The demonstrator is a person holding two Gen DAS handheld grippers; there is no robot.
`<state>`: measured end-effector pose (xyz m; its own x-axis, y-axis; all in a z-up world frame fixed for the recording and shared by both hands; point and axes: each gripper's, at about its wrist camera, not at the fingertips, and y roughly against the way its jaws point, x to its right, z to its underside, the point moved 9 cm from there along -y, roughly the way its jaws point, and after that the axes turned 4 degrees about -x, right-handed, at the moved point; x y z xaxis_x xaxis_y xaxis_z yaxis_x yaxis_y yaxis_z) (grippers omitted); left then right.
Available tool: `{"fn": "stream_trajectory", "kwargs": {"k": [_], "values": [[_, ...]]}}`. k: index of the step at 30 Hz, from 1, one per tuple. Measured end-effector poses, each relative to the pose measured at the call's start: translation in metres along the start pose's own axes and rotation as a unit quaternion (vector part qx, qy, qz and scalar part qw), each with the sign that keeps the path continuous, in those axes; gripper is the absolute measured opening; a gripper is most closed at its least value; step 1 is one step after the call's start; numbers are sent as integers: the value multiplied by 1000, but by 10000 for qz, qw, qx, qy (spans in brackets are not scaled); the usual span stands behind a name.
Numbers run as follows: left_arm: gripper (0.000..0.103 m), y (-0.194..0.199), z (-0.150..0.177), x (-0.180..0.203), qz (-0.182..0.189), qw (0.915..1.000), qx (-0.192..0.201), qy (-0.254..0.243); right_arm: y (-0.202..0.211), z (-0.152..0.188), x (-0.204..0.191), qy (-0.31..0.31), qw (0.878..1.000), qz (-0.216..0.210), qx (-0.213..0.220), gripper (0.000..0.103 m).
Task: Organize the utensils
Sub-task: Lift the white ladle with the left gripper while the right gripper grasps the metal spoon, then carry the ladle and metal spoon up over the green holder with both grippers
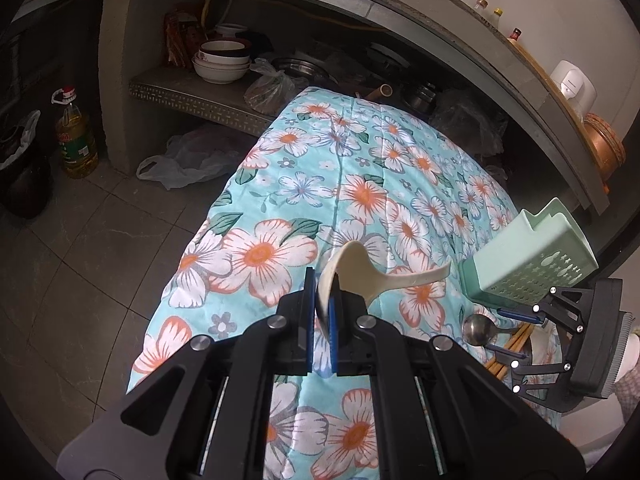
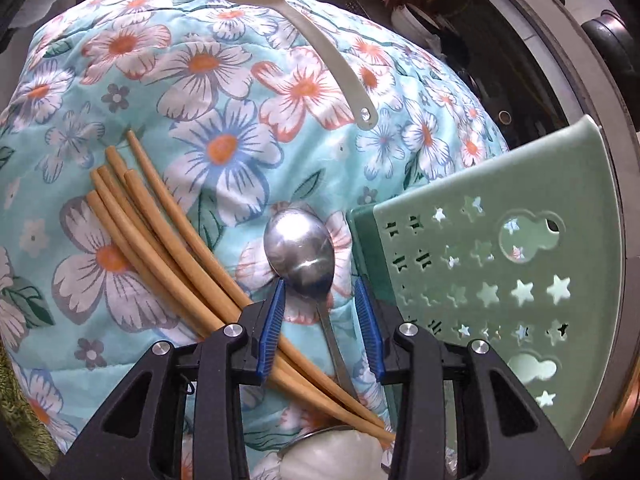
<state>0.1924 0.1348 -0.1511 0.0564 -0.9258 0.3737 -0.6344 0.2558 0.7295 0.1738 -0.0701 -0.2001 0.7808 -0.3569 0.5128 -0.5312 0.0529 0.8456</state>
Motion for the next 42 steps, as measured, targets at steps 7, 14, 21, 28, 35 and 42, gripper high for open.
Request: {"fn": "stream_trajectory", "kwargs": {"k": [7,14,21,28,35,42], "values": [[5,-1,-1,-1,-43,10000,-14,11,-3,-5,10,-415,9990,77,144,36],[5,4,-2,2,-89,9999,68,25,3,2,12,-814,9958,294,285,19],[5,24,-7,0,-230,9992,307,53,16,8,12,-853,9914,834,528,4],[5,59,-23,7,-218,9970,749,23,54,6,25,-1460,9791,798,1167,3],[5,92,-62,60,2,9874,1365,-802,106,22,56,-2490,9487,730,1808,3],[5,86,-85,120,-257,9710,1341,-1961,137,47,93,-3427,9088,644,2292,3]]}}
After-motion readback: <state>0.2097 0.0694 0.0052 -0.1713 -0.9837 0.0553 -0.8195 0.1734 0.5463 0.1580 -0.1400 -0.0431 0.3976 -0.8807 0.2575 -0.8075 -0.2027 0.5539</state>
